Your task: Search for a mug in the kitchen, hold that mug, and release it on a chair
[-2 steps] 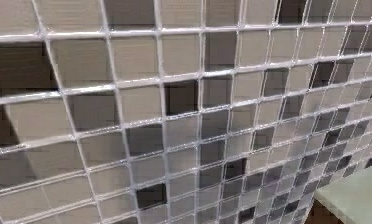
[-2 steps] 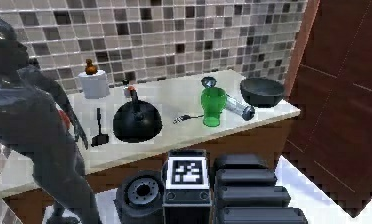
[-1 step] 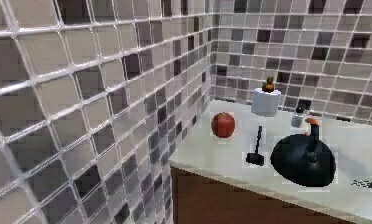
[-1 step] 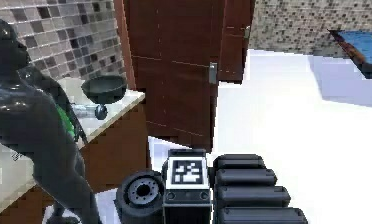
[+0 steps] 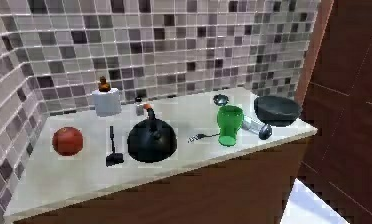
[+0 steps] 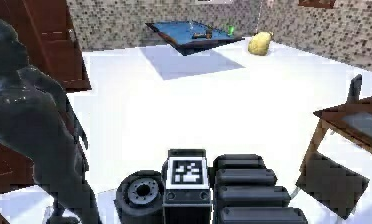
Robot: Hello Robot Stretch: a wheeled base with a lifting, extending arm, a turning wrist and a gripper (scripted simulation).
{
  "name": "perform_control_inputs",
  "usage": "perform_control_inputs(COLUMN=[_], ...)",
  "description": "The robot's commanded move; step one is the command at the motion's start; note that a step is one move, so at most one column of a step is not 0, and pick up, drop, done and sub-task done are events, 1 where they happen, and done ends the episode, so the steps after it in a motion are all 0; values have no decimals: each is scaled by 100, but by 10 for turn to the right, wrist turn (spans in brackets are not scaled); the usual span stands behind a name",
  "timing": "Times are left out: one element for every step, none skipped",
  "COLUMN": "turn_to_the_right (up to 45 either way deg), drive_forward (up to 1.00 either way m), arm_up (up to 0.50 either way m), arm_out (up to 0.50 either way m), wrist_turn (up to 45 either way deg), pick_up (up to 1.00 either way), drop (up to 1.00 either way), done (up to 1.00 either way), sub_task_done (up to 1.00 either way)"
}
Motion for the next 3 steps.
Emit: perform_control_inputs(turn_to_the_right=[450,240,0], drive_forward=[0,0,15], arm_up=[0,0,0], arm_out=[0,0,0], wrist_turn=[0,0,0], pick_up=[0,0,0], drop=[0,0,0], done=[0,0,0], sub_task_done=[0,0,0])
